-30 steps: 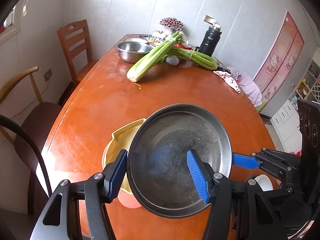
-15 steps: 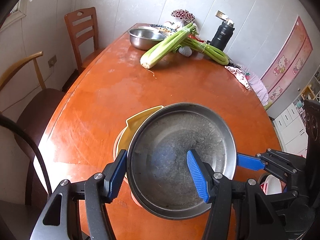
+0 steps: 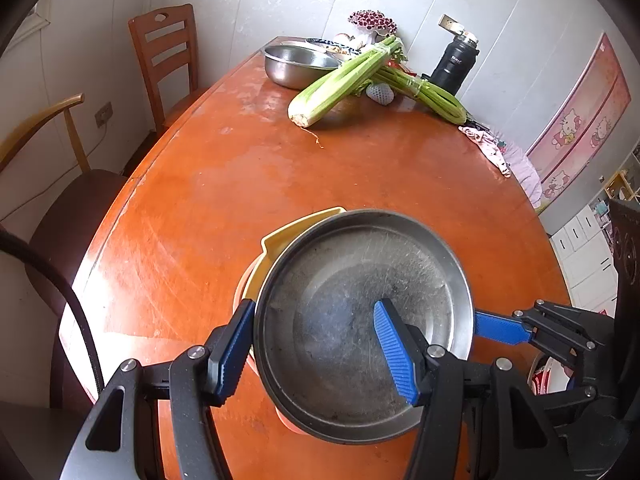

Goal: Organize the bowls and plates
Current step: 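Lower the steel plate onto the yellow shell-shaped plate and open the right gripper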

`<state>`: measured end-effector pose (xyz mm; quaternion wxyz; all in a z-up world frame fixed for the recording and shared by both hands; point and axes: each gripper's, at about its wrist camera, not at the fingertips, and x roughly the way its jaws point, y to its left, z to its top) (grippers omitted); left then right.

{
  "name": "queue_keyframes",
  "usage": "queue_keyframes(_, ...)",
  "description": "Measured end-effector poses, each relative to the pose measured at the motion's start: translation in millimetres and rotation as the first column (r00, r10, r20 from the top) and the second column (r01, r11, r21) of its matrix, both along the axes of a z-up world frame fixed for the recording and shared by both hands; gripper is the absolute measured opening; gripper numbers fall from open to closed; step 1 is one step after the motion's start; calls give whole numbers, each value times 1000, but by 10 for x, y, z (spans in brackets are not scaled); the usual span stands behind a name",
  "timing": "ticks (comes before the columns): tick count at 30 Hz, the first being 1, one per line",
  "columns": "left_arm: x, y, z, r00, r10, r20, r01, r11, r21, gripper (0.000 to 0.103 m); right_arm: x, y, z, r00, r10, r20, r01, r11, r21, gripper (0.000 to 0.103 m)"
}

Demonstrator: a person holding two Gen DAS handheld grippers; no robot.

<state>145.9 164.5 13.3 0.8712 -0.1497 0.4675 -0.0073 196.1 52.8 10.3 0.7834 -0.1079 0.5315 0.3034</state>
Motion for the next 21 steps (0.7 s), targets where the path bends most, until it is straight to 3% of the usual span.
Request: queue_keyframes(21, 177, -11, -148, 1000, -6, -29, 6, 1000, 8, 60, 149, 49, -211, 999, -15, -40, 14, 999, -34, 57)
